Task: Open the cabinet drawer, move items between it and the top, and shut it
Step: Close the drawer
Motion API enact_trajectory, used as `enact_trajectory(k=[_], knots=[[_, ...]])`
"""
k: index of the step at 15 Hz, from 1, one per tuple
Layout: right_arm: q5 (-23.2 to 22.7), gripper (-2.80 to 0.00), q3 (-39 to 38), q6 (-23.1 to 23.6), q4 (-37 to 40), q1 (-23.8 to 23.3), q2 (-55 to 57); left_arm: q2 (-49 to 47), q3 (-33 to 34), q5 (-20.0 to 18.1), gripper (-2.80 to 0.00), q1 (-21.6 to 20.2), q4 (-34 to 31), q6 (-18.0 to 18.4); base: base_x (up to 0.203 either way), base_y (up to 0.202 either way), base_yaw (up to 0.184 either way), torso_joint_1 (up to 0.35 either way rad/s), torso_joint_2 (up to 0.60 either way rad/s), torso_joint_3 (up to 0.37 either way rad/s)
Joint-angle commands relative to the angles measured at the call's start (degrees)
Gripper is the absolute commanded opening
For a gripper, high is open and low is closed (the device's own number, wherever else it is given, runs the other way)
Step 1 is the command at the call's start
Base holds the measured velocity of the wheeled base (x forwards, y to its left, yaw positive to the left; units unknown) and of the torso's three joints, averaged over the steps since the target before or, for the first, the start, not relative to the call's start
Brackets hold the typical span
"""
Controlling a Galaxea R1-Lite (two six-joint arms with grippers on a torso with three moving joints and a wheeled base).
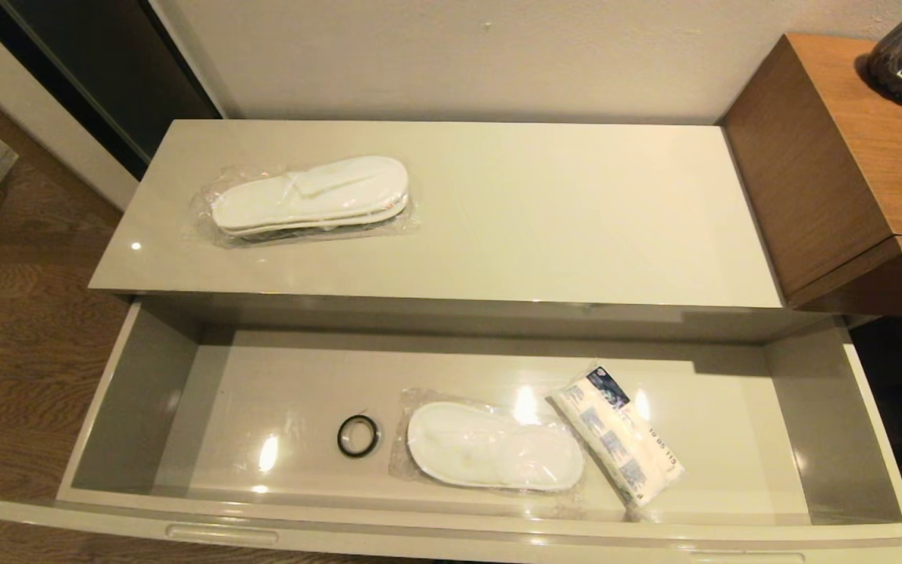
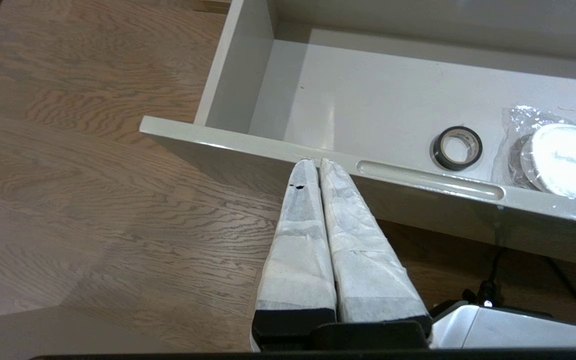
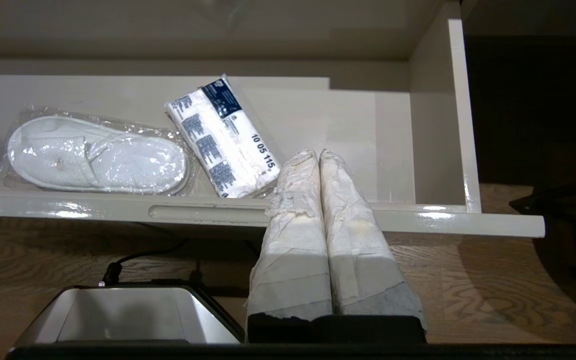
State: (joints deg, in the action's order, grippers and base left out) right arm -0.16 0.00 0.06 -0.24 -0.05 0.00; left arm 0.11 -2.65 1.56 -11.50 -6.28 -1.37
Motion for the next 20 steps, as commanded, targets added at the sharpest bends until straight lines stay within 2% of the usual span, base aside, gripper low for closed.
enact_trajectory(k=[1,13,15,16,18,19,20], knots=[[-0.02,-2.8,0.0,0.03,-0.02,-0.04,0.0,2.18,0.01,0.02,-2.8,-0.02,-0.14,-0.04,0.0,0.0,0.0,0.0,0.0,0.0],[-0.02,-2.8,-0.05,0.03,-0.02,-0.04,0.0,2.18,-0.06,0.27,-2.8,-0.02,0.37,-2.3,0.0,0.0,0.0,0.0,0.0,0.0],[-0.02,-2.8,-0.09,0.03,-0.02,-0.04,0.0,2.18,-5.55,-0.04,-2.8,-0.02,-2.04,-1.29,0.0,0.0,0.0,0.0,0.0,0.0],[-0.02,-2.8,0.0,0.03,-0.02,-0.04,0.07,2.18,-9.4,-0.74,-2.8,-0.02,-6.36,-1.25,0.0,0.0,0.0,0.0,0.0,0.0],[-0.02,-2.8,0.0,0.03,-0.02,-0.04,0.0,2.18,-16.17,-4.72,-2.8,-0.02,-22.0,-1.27,0.0,0.0,0.0,0.0,0.0,0.0],[-0.02,-2.8,0.0,0.03,-0.02,-0.04,0.0,2.18,-19.23,-7.68,-2.8,-0.02,-28.92,-1.2,0.0,0.0,0.0,0.0,0.0,0.0],[-0.02,-2.8,-0.04,0.03,-0.02,-0.04,0.04,2.15,-21.79,-13.0,-2.8,-0.02,-36.08,-1.02,0.0,0.0,0.0,0.0,0.0,0.0]])
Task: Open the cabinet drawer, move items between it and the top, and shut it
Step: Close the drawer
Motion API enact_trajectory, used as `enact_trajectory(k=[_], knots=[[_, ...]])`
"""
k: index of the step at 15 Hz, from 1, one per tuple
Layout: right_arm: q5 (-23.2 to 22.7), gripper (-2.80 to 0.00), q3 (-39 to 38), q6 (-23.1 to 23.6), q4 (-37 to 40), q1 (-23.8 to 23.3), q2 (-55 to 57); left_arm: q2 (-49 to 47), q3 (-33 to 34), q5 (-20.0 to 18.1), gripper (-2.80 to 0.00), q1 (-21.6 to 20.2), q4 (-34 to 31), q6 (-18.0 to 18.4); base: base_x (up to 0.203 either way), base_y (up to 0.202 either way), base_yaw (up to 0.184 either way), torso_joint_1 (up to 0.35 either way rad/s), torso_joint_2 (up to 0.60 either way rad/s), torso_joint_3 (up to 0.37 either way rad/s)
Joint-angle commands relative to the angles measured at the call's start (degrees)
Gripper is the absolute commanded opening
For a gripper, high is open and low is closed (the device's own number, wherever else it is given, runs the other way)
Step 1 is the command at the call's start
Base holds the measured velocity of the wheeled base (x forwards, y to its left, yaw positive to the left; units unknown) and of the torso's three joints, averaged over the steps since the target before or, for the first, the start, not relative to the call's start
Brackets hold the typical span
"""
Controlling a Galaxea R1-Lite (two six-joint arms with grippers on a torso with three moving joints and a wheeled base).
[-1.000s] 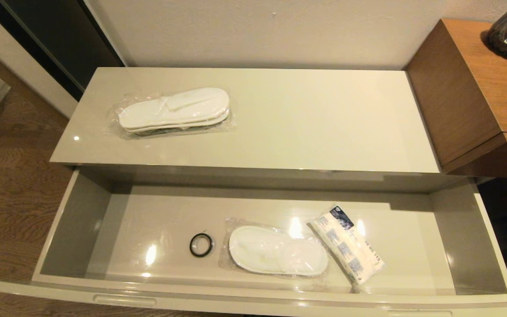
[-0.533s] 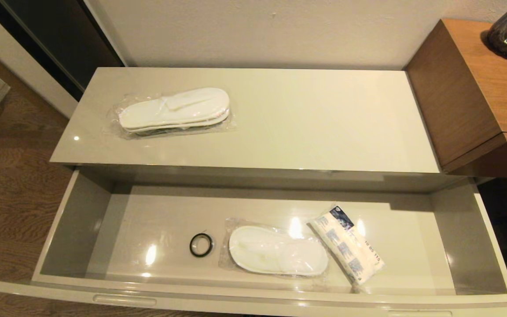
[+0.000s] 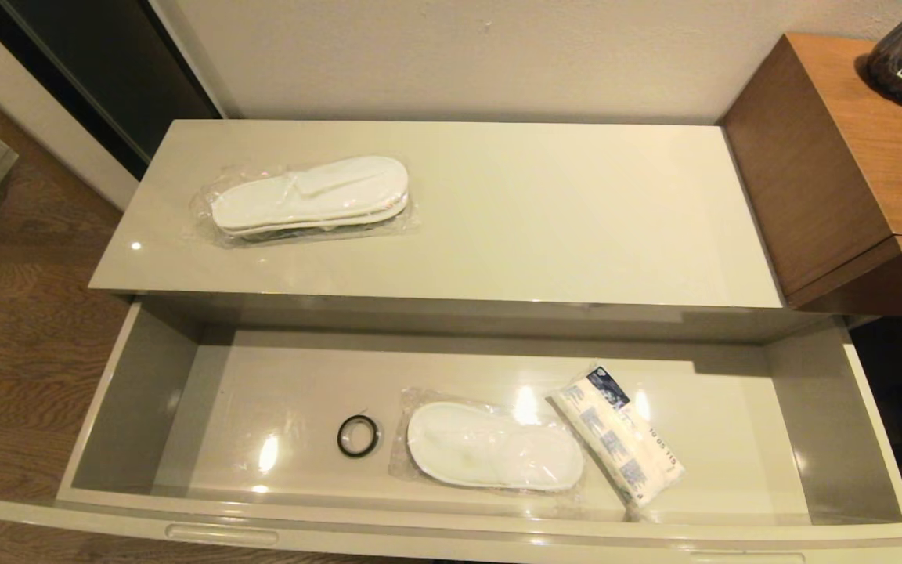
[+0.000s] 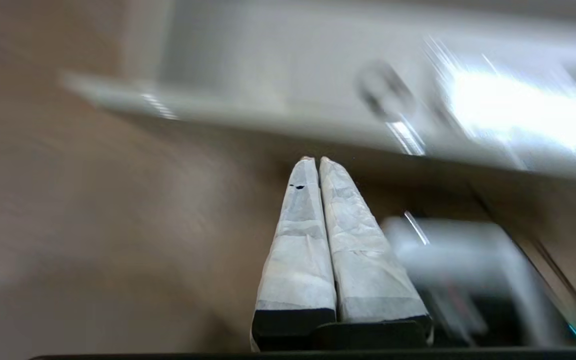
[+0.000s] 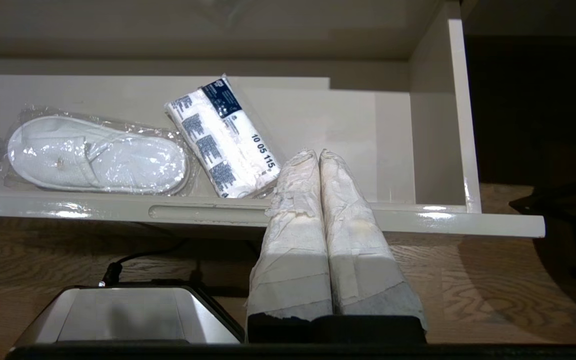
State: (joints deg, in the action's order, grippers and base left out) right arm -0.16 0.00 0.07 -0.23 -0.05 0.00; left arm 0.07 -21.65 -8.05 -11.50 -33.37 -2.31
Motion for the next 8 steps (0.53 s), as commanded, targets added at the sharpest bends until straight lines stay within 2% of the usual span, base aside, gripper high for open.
enact_trajectory(k=[1,3,6,8], knots=[[-0.02,-2.8,0.0,0.01,-0.03,-0.04,0.0,1.78,-3.83,-9.34,-2.8,-0.02,-14.88,0.84,0.0,0.0,0.0,0.0,0.0,0.0],[-0.02,-2.8,0.0,0.01,-0.03,-0.04,0.0,-2.53,-0.44,-11.7,-2.8,-0.02,-16.54,4.92,0.0,0.0,0.0,0.0,0.0,0.0],[-0.02,-2.8,-0.06,0.01,-0.03,-0.04,0.0,-14.25,0.23,-13.33,-2.8,-0.02,-15.67,6.52,0.0,0.0,0.0,0.0,0.0,0.0],[-0.02,-2.8,-0.09,0.01,-0.03,-0.04,0.0,-22.98,-0.01,-13.3,-2.8,-0.02,-12.08,7.25,0.0,0.0,0.0,0.0,0.0,0.0]])
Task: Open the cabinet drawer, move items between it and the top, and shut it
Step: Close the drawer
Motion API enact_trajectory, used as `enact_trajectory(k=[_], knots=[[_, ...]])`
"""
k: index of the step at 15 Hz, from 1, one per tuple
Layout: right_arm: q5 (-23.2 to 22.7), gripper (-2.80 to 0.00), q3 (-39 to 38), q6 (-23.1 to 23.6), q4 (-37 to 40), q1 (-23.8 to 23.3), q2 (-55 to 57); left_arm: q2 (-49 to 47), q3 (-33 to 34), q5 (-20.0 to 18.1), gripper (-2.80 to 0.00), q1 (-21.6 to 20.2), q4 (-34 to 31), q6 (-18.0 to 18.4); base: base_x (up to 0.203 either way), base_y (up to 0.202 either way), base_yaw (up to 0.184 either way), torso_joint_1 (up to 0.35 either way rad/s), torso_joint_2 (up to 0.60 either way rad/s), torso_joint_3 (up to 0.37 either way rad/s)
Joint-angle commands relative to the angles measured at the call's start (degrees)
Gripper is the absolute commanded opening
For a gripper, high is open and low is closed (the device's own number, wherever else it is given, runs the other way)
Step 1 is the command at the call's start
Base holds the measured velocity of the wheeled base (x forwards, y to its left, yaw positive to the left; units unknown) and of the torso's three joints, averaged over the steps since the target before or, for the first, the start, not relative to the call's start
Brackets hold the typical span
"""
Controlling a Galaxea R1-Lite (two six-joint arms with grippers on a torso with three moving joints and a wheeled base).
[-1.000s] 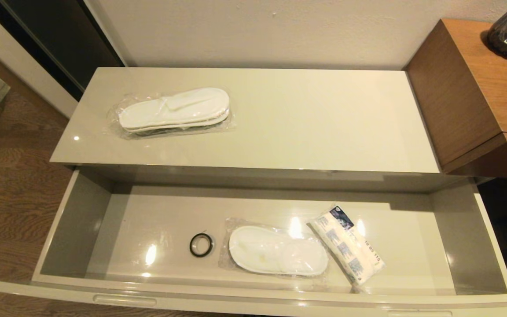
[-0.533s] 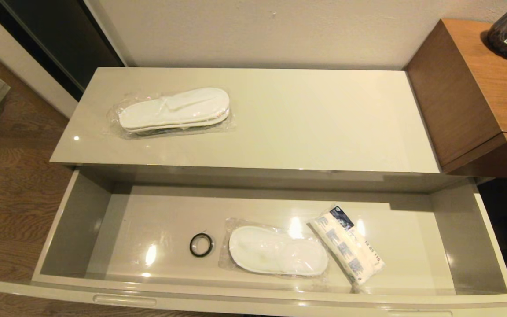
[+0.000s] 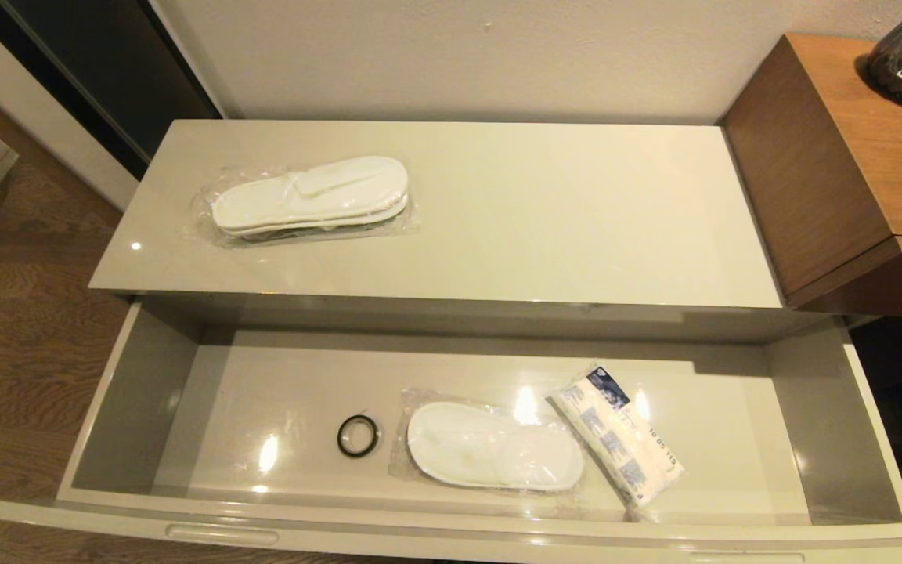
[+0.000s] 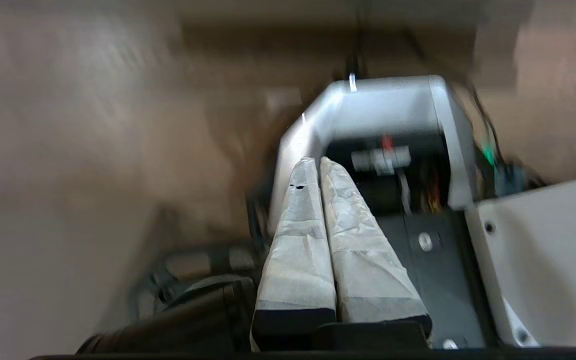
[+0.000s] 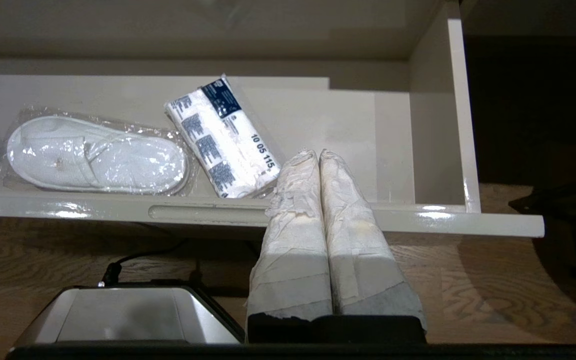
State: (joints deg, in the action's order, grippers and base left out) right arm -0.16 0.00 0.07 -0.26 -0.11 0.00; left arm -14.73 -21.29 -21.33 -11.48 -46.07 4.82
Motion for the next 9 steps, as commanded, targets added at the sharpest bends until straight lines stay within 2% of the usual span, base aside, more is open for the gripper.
enact_trajectory(k=[1,3,6,7,9], knots=[[-0.02,-2.8,0.0,0.01,-0.01,0.02,0.0,-11.26,-0.54,0.34,-2.8,-0.03,3.4,0.34,0.0,0.0,0.0,0.0,0.0,0.0],[-0.02,-2.8,0.0,0.01,-0.01,0.02,0.0,-19.36,-0.88,1.23,-2.8,0.01,9.85,0.56,0.0,0.0,0.0,0.0,0.0,0.0],[-0.1,-2.8,-0.01,0.01,-0.01,0.02,0.0,-27.99,-1.1,1.9,-2.8,0.27,23.27,0.38,0.0,0.0,0.0,0.0,0.0,0.0],[-0.02,-2.8,0.0,0.01,-0.01,0.02,0.0,-31.13,-1.45,2.02,-2.8,0.58,26.4,-0.24,0.0,0.0,0.0,0.0,0.0,0.0],[-0.02,-2.8,0.0,0.01,-0.01,0.02,0.0,-36.1,-3.17,2.53,-2.8,0.94,28.62,-1.25,0.0,0.0,0.0,0.0,0.0,0.0]])
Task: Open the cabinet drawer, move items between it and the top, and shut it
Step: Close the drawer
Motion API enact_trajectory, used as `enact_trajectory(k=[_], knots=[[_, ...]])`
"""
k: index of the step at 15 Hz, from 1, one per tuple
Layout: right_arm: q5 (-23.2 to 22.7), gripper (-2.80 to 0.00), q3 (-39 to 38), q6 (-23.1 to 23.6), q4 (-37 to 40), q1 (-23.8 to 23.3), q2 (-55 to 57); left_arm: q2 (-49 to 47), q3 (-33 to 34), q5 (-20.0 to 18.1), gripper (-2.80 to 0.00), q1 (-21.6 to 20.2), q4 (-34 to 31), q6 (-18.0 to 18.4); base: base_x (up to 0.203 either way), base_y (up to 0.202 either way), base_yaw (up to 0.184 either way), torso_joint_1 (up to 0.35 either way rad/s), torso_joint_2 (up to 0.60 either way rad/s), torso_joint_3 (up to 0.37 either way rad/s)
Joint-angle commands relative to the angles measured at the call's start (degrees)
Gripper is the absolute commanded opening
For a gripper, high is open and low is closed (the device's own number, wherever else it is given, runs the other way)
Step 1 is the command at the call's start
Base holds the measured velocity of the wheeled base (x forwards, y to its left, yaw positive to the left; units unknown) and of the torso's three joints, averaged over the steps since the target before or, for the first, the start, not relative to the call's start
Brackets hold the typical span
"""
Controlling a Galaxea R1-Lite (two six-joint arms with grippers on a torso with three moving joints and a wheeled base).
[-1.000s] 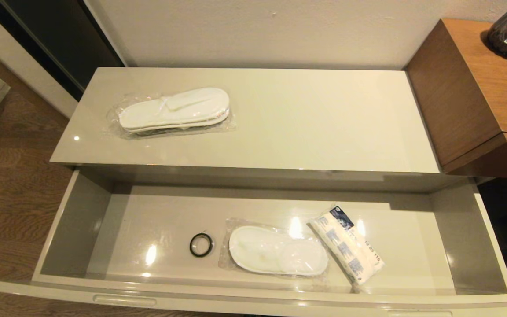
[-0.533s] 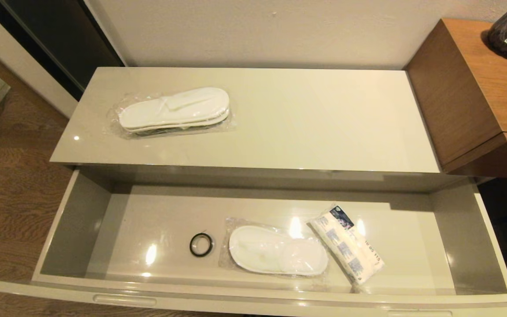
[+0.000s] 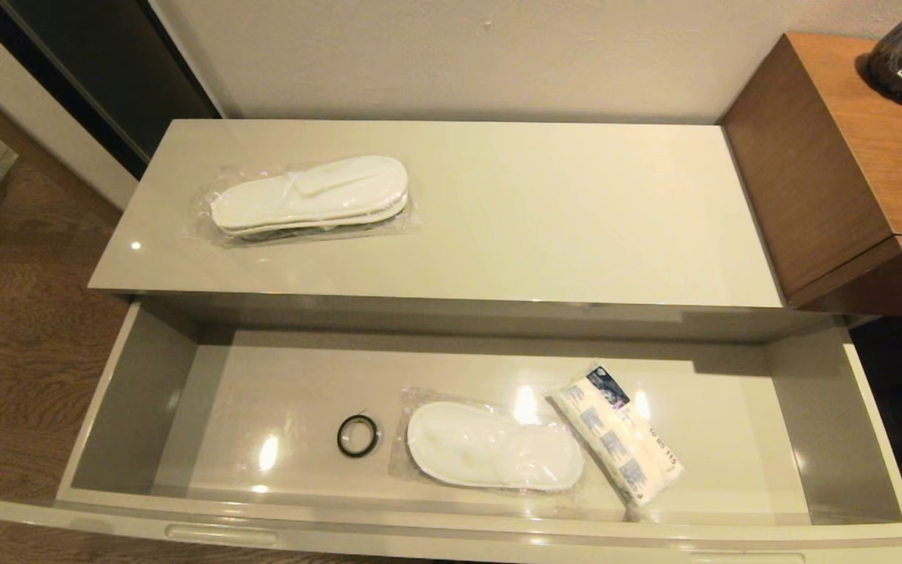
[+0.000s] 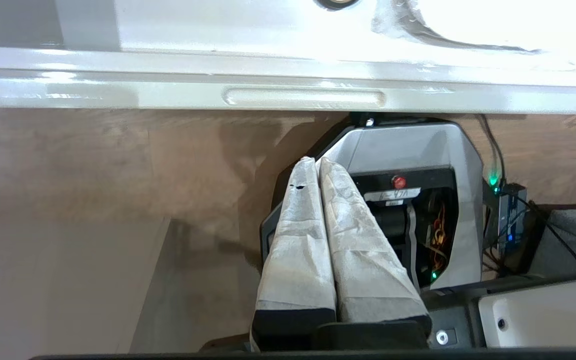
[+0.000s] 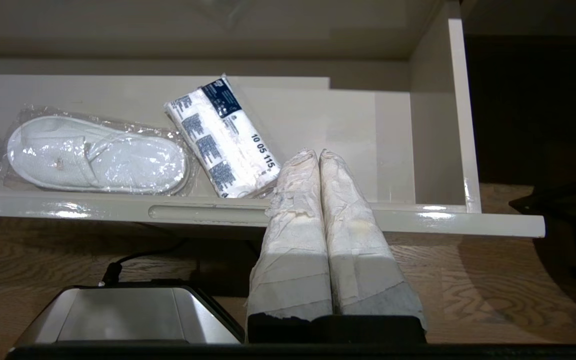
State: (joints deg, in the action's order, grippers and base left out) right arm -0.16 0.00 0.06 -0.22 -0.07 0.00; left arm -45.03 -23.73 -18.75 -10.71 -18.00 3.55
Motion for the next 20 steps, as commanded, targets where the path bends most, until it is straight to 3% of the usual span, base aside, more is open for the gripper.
enact_trajectory(k=[1,4,5,7,9,14,20], knots=[[-0.09,-2.8,0.0,0.02,-0.04,-0.01,0.01,-7.72,-1.14,0.89,-2.8,1.18,0.79,-0.22,0.0,0.0,0.0,0.0,0.0,0.0],[-0.02,-2.8,0.0,0.02,-0.04,-0.01,0.0,-12.63,1.93,5.72,-2.8,9.39,1.19,-2.47,0.0,0.0,0.0,0.0,0.0,0.0],[-0.02,-2.8,0.0,0.02,-0.04,-0.01,0.0,-16.34,2.14,6.79,-2.8,11.99,2.21,-6.04,0.0,0.0,0.0,0.0,0.0,0.0],[-0.06,-2.8,-0.07,0.02,-0.04,-0.01,0.0,-24.48,1.14,8.69,-2.8,17.73,6.71,-16.96,0.0,0.0,0.0,0.0,0.0,0.0],[-0.02,-2.8,0.0,0.02,-0.04,-0.01,0.0,-30.72,0.11,11.99,-2.8,23.7,11.28,-22.92,0.0,0.0,0.0,0.0,0.0,0.0],[-0.02,-2.8,0.0,0.02,-0.04,-0.01,0.0,-38.91,-1.28,14.39,-2.8,29.3,14.89,-30.45,0.0,0.0,0.0,0.0,0.0,0.0],[-0.02,-2.8,-0.09,0.02,-0.04,-0.01,0.0,-37.75,1.18,13.65,-2.8,30.56,15.08,-31.54,0.0,0.0,0.0,0.0,0.0,0.0]])
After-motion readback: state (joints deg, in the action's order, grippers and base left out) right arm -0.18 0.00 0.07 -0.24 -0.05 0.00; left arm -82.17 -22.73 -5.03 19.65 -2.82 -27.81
